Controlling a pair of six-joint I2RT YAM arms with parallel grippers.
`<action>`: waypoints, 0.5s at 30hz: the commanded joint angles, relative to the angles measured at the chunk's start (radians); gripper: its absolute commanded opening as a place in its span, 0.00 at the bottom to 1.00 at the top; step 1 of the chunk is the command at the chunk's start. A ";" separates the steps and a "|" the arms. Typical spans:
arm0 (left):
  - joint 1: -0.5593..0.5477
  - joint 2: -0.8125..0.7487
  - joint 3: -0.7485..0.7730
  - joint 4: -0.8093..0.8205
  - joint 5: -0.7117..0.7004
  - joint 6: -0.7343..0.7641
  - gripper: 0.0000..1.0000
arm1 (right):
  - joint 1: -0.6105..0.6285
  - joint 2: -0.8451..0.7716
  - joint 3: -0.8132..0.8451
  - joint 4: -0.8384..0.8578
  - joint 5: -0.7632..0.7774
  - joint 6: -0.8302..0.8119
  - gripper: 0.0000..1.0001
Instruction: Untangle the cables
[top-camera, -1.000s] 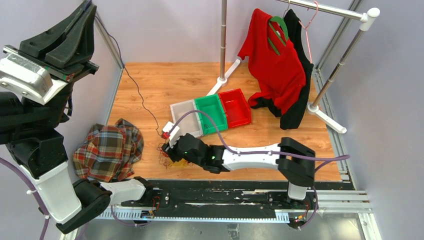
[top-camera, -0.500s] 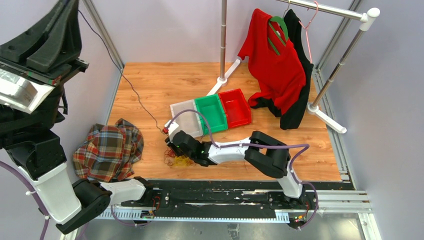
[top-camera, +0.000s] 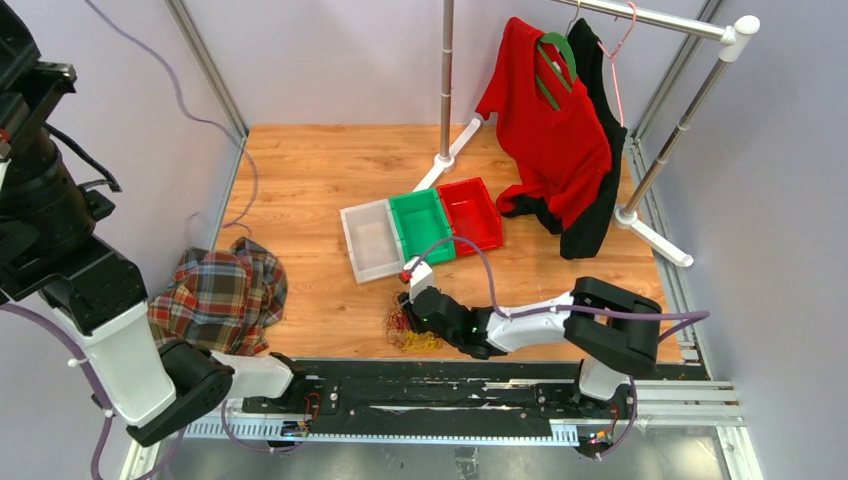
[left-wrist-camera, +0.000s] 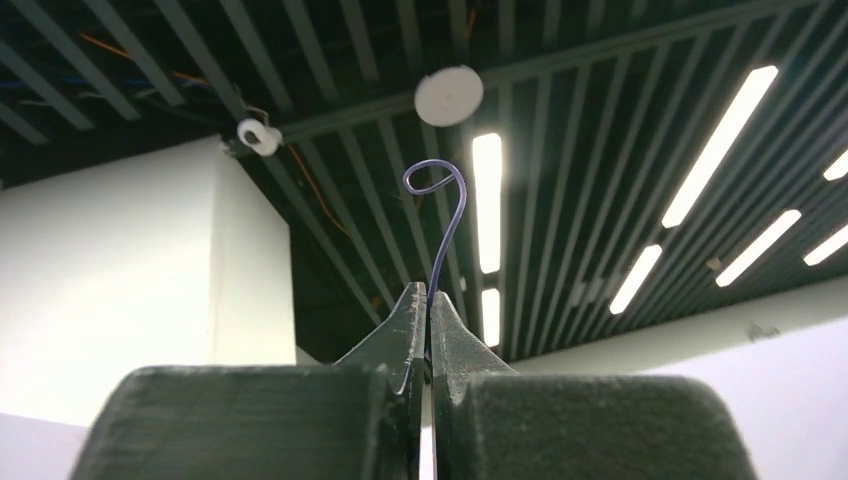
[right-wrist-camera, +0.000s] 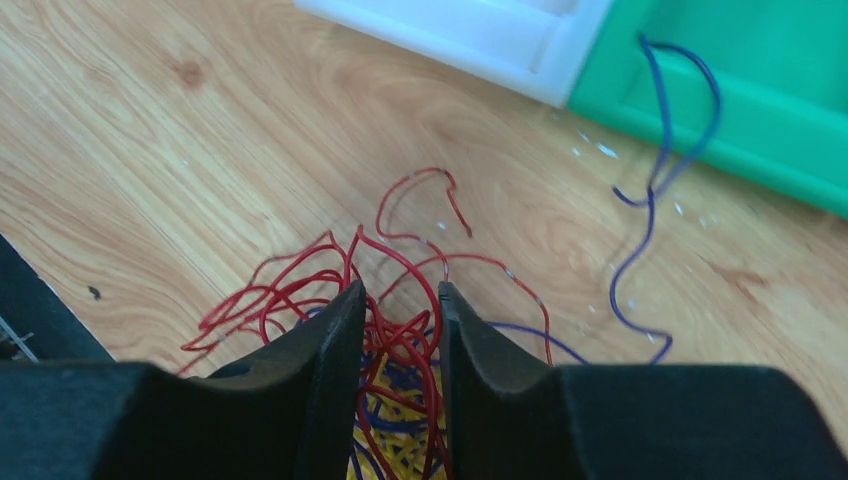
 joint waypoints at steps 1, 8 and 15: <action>0.003 0.081 0.092 0.126 -0.003 0.038 0.00 | -0.009 -0.072 -0.097 0.022 0.127 0.085 0.34; 0.003 -0.093 -0.295 0.063 0.111 -0.052 0.00 | -0.017 -0.291 -0.124 -0.065 0.158 0.051 0.46; 0.002 -0.187 -0.558 0.001 0.160 -0.013 0.00 | -0.023 -0.466 -0.045 -0.209 0.129 -0.002 0.64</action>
